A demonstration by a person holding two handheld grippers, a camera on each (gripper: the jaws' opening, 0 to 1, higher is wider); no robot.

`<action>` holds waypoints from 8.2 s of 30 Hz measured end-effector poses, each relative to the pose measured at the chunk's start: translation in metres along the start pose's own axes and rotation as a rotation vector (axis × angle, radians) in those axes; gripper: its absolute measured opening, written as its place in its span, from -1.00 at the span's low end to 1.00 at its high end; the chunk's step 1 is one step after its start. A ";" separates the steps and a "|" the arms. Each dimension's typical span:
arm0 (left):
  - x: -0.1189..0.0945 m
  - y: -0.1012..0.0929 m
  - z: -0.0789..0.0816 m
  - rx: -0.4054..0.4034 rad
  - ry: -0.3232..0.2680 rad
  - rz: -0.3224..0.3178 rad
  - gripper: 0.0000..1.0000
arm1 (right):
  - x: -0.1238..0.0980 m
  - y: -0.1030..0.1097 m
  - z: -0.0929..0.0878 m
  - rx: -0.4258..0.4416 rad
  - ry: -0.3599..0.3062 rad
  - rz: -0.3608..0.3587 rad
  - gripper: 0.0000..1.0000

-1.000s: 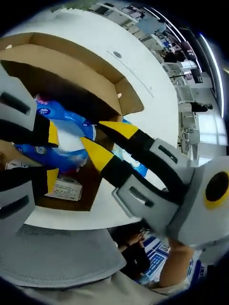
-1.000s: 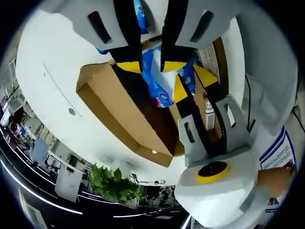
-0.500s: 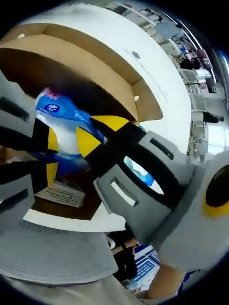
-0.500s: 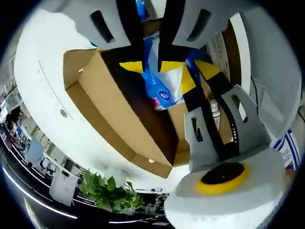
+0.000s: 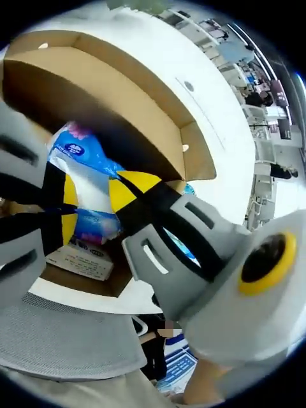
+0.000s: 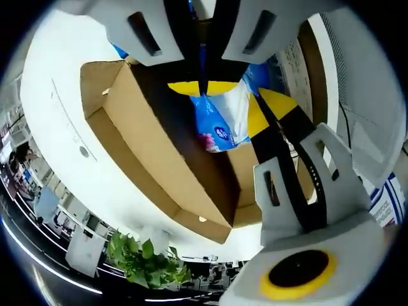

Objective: Operate the shoe box by opening the lid, removing the specified soft item, and placing it in the target area until the item is outside and the box remains undamaged.

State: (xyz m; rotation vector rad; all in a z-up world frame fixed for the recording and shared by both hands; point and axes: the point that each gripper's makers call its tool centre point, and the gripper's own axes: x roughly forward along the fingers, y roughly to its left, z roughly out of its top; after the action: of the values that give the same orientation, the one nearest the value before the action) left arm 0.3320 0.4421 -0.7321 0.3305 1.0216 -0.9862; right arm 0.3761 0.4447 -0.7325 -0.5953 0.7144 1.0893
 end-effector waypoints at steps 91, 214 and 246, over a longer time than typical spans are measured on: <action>0.017 -0.151 0.207 0.272 -0.205 -0.130 -1.00 | -0.220 -0.072 -0.081 0.195 -0.205 -0.124 -1.00; 0.115 -0.156 0.247 0.260 -0.247 -0.137 -0.32 | -0.235 -0.151 -0.242 0.406 -0.018 -0.378 -0.32; -0.018 -0.111 0.196 0.185 -0.483 0.020 0.45 | -0.277 -0.100 -0.209 0.463 -0.120 -0.499 0.43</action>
State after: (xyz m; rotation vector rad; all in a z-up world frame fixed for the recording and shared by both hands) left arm 0.3489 0.2643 -0.5941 0.2368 0.4902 -1.0785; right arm 0.3434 0.0960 -0.6445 -0.2804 0.6397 0.4678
